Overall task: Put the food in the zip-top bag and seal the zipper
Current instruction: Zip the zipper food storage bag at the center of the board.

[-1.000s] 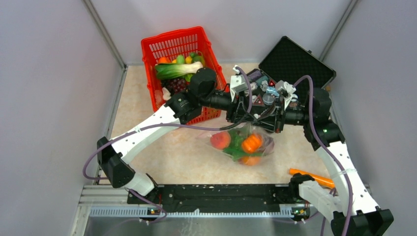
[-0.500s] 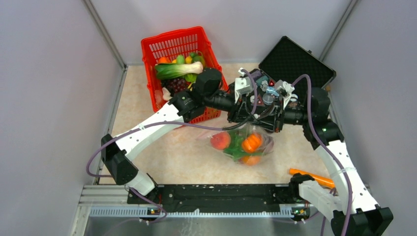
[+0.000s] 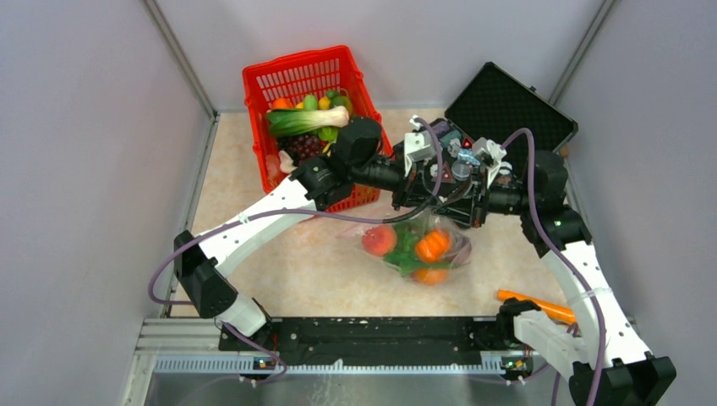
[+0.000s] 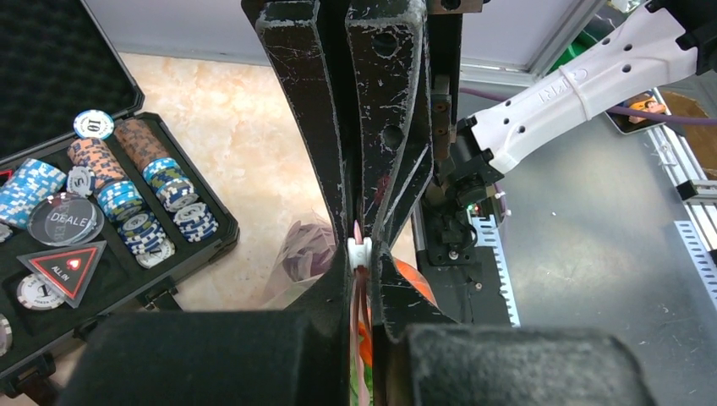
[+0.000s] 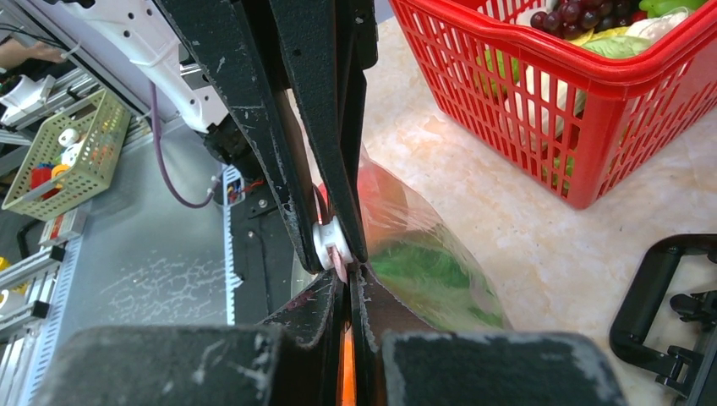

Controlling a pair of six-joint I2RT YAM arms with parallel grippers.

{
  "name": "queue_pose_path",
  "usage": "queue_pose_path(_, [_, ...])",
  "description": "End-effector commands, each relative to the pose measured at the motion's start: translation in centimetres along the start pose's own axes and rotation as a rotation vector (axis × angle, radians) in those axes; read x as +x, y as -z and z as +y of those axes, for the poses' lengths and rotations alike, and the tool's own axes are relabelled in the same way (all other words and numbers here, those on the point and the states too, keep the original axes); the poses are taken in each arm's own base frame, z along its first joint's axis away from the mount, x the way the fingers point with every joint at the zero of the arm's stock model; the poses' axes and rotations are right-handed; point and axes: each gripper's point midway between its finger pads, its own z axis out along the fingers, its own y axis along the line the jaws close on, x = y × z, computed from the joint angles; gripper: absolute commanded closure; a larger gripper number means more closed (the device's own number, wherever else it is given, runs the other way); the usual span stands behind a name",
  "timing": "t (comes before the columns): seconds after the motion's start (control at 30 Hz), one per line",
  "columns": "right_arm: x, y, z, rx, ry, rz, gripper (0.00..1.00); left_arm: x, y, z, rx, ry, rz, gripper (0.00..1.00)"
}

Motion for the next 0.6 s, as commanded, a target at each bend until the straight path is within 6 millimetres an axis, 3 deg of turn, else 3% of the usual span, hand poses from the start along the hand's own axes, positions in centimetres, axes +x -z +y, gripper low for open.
queue_pose_path(0.0, [-2.4, 0.1, 0.7, 0.006, 0.097, -0.032, 1.0, -0.7, 0.6, -0.9, 0.011, -0.058, -0.008, 1.0])
queue_pose_path(0.27, [-2.3, 0.2, 0.5, 0.03, 0.105, -0.041, 1.0, 2.5, 1.9, -0.3, -0.059, -0.072, 0.115, 1.0])
queue_pose_path(0.57, [-1.9, 0.5, 0.5, 0.054, 0.115, -0.03, 1.0, 3.4, 2.2, -0.2, -0.064, -0.066, 0.144, 1.0])
